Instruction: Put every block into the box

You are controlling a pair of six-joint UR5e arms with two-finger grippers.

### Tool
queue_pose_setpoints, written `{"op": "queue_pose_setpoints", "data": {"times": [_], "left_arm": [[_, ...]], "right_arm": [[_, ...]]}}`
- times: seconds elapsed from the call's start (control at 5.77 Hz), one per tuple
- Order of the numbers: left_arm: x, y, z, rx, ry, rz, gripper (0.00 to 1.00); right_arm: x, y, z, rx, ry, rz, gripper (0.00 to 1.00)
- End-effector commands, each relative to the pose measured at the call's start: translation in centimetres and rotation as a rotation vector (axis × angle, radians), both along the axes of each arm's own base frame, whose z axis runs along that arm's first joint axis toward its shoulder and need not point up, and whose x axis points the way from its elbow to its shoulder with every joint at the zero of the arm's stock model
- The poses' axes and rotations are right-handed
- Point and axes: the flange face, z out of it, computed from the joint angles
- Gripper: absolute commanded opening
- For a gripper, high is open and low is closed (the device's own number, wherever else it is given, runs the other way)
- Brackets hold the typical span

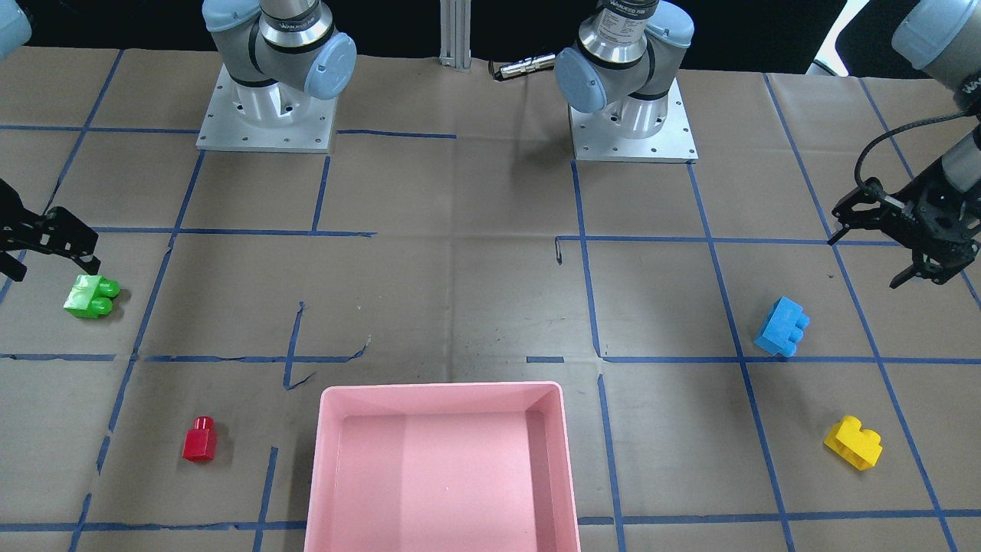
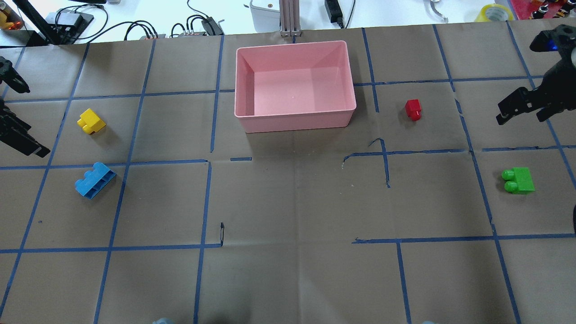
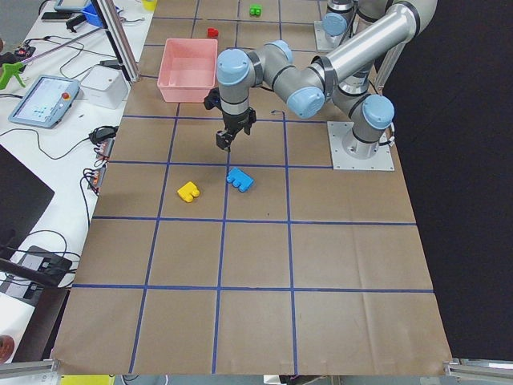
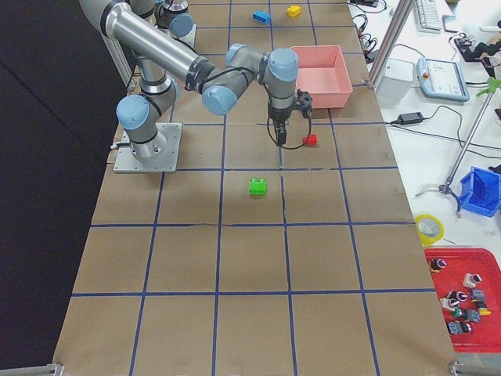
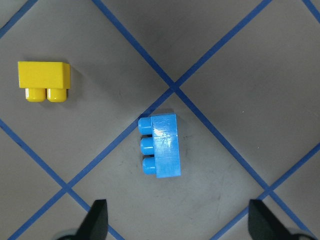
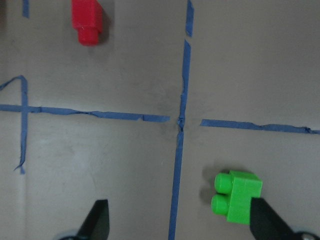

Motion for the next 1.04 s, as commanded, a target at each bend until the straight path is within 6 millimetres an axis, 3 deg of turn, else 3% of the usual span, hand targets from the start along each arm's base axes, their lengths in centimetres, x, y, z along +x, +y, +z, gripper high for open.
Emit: {"op": "queue_pose_setpoints", "data": {"times": [0.0,0.17,0.35,0.52,0.87], "left_arm": [[0.8,-1.2,-7.0,-0.022,-0.011,-0.012,1.0],[1.2,-2.1,-10.8,-0.022,0.006,0.004,1.0],[1.1,-2.6,-14.2,-0.019,0.059,0.013,1.0],[1.0,-2.4,-16.5,-0.018,0.06,0.012,1.0],[0.0,-0.6,-18.8,-0.026,0.049,0.011,1.0]], "right_arm": [[-1.8,2.2,-7.3,-0.085,0.059,-0.04,1.0],[-3.6,4.1,-9.2,-0.064,0.037,-0.099,1.0],[-4.3,4.7,-10.5,-0.043,0.017,-0.118,1.0],[-5.4,5.0,-11.6,-0.025,0.008,-0.136,1.0],[-6.2,4.7,-12.2,-0.057,0.045,-0.133,0.99]]}}
